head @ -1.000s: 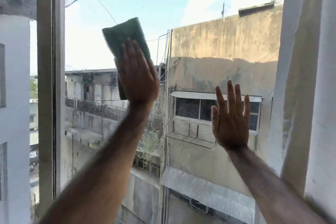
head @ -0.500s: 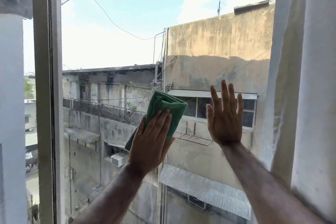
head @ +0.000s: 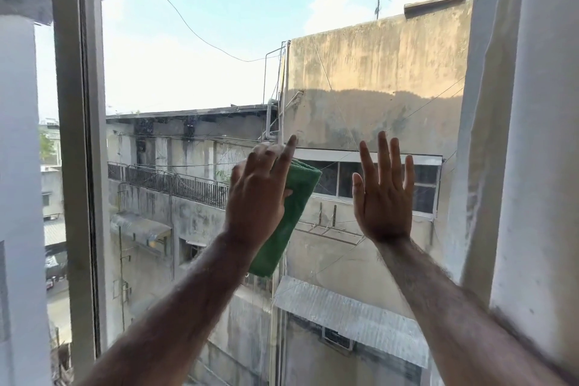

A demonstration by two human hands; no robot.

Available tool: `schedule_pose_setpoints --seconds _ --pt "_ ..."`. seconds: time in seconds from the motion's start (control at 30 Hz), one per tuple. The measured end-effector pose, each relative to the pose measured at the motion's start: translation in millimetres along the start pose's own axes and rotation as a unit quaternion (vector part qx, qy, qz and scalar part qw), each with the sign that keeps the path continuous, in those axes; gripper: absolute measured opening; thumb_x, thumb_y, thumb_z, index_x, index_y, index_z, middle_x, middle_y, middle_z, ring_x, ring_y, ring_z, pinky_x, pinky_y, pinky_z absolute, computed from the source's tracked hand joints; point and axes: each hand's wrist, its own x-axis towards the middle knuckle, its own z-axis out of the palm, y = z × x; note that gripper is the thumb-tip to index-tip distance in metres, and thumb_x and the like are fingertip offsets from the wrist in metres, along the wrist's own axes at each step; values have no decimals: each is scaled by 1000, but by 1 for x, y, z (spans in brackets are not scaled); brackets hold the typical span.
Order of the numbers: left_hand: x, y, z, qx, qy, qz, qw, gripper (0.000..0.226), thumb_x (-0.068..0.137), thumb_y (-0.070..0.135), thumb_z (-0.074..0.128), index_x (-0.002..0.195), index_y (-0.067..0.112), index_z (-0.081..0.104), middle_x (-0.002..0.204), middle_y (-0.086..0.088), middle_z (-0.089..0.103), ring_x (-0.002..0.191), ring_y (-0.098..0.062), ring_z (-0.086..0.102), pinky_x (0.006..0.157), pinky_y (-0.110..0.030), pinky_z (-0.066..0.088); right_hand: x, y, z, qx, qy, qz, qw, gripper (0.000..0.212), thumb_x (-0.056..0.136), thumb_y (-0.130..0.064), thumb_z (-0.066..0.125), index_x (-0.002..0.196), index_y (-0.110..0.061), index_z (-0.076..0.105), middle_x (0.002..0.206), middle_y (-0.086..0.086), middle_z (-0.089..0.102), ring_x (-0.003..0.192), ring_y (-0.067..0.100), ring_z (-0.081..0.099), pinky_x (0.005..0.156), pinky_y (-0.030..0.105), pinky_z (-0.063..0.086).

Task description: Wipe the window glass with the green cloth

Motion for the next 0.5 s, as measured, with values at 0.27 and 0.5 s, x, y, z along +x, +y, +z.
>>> schedule_pose_setpoints --seconds 0.27,0.5 --pt "5 -4 -12 -52 -53 -19 997 35 89 11 79 122 2 70 118 -16 72 104 -28 74 92 -38 64 4 -15 -19 29 -48 43 998 56 114 -35 41 167 -15 37 178 20 26 166 39 23 134 65 22" --pt "5 -18 -34 -192 -34 -128 972 36 79 18 88 108 1 74 101 -15 78 79 -13 61 68 2 43 -4 -63 -73 212 -160 -30 964 73 101 -66 52 141 -6 65 126 14 74 113 29 71 96 50 62"
